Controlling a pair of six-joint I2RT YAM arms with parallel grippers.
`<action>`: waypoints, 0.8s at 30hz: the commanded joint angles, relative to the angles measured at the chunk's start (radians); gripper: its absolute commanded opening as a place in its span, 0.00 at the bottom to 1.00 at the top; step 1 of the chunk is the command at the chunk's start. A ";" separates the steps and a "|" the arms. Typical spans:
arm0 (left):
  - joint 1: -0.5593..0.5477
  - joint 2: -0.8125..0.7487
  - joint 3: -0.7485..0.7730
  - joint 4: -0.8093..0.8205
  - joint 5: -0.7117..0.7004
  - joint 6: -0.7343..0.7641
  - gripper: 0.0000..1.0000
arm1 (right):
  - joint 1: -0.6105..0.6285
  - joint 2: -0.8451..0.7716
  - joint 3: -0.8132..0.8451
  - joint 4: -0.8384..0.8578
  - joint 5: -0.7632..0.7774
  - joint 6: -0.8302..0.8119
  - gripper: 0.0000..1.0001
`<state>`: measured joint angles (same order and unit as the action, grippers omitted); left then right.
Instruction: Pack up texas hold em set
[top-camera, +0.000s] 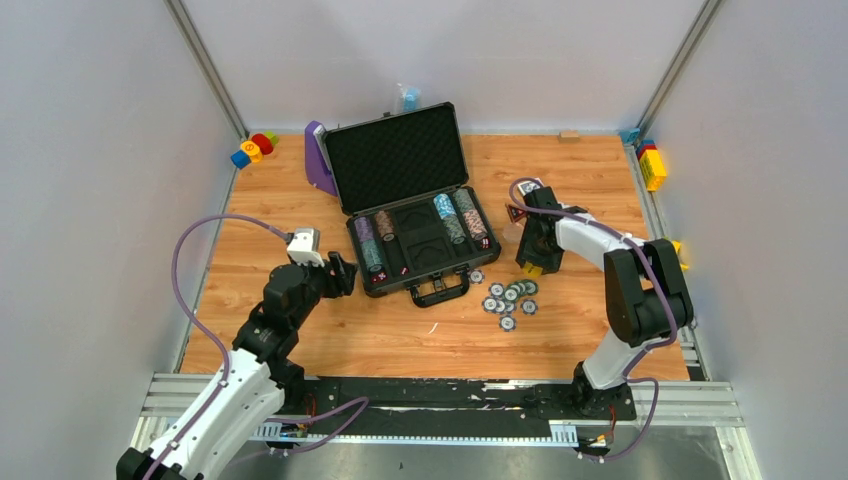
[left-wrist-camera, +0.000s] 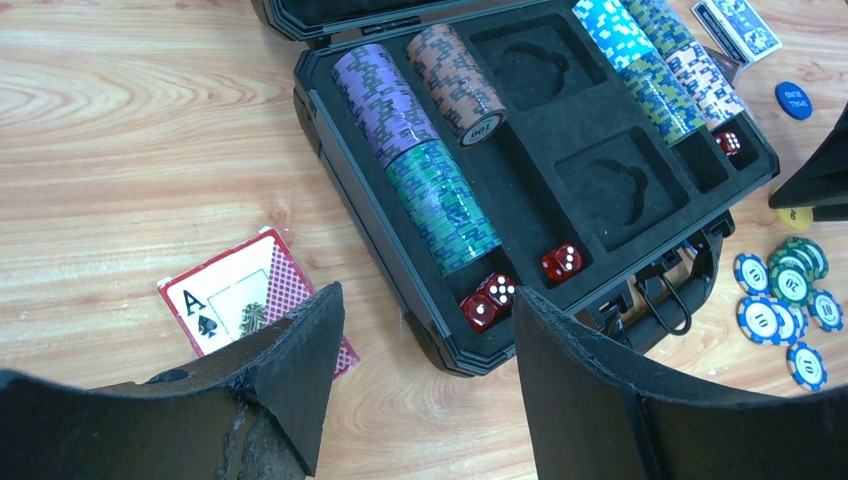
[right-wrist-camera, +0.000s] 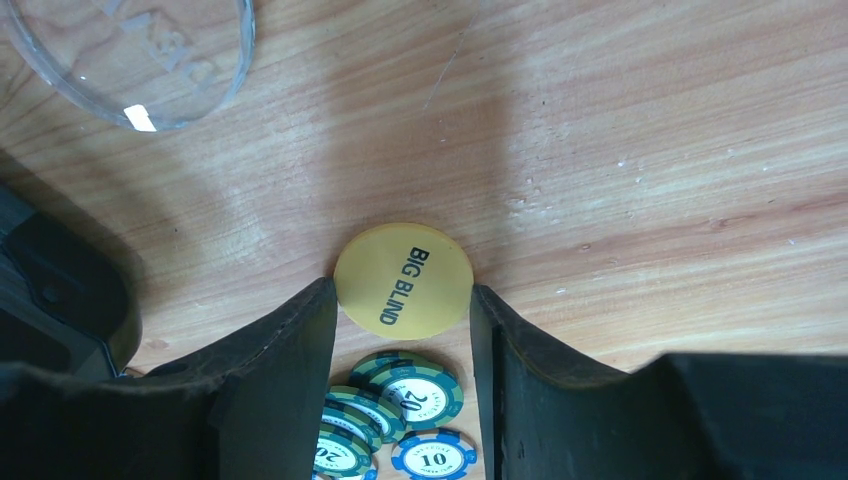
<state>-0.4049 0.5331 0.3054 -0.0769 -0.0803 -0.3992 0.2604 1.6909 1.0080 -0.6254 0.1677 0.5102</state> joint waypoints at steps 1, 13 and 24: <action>0.002 0.011 -0.004 0.044 -0.005 -0.004 0.70 | 0.016 -0.057 -0.012 0.030 0.046 -0.002 0.43; 0.002 0.034 0.000 0.057 -0.017 -0.003 0.70 | 0.027 -0.153 -0.025 0.036 0.059 -0.006 0.39; 0.003 0.034 0.000 0.056 -0.019 -0.001 0.70 | 0.028 -0.175 -0.018 0.030 0.051 -0.006 0.39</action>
<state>-0.4049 0.5671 0.3054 -0.0662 -0.0879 -0.3988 0.2832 1.5494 0.9813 -0.6147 0.2081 0.5102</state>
